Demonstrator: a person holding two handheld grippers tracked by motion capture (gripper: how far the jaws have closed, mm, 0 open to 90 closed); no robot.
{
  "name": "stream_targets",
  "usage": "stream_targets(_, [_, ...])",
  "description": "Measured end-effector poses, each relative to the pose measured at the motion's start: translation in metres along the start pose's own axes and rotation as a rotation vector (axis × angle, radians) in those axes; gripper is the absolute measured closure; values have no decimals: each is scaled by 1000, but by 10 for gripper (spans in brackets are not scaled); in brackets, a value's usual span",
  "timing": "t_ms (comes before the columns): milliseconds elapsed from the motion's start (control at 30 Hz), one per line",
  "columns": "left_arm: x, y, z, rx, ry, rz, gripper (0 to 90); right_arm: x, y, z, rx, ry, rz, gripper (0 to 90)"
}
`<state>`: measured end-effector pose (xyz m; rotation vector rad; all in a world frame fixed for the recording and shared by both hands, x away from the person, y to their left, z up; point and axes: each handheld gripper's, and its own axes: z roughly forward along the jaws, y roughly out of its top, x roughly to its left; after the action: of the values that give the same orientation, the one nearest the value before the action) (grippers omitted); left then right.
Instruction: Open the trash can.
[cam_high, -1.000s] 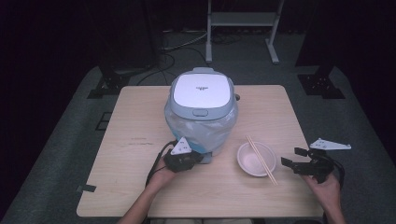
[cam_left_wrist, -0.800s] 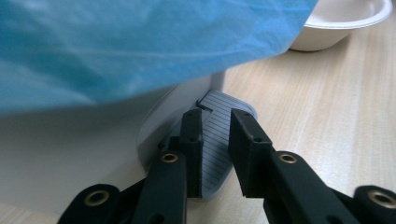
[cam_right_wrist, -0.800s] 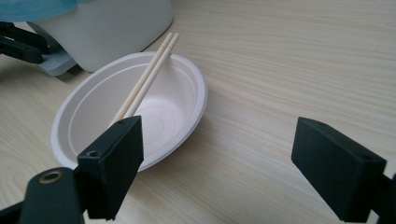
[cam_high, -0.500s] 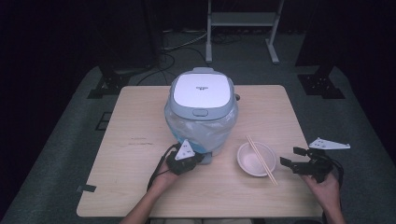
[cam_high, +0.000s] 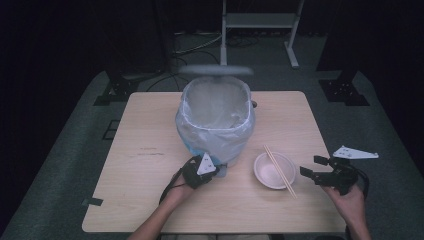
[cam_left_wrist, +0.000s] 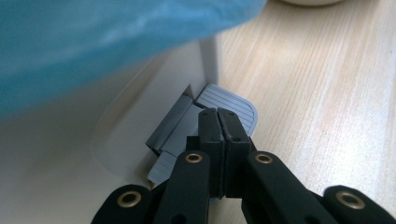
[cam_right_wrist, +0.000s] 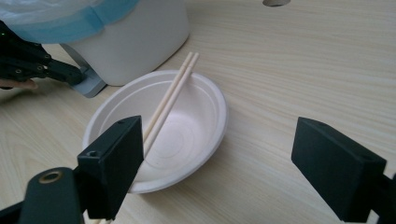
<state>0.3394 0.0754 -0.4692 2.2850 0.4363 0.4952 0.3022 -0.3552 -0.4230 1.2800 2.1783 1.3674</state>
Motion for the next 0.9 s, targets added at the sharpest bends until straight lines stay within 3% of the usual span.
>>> stream_targets(133, [2,2,1,18,6,13,900,7,9,0,18,11,-28,154])
stream_targets(333, [2,0,1,4,1,-5,900,23,28,1,62,42,-73,153])
stream_targets(500, [2,2,1,23,11,22,900,32,39,8,108,57,-95,154])
stream_targets(900, [2,3,1,29,8,20,900,45,51,40,197,60,-123,161])
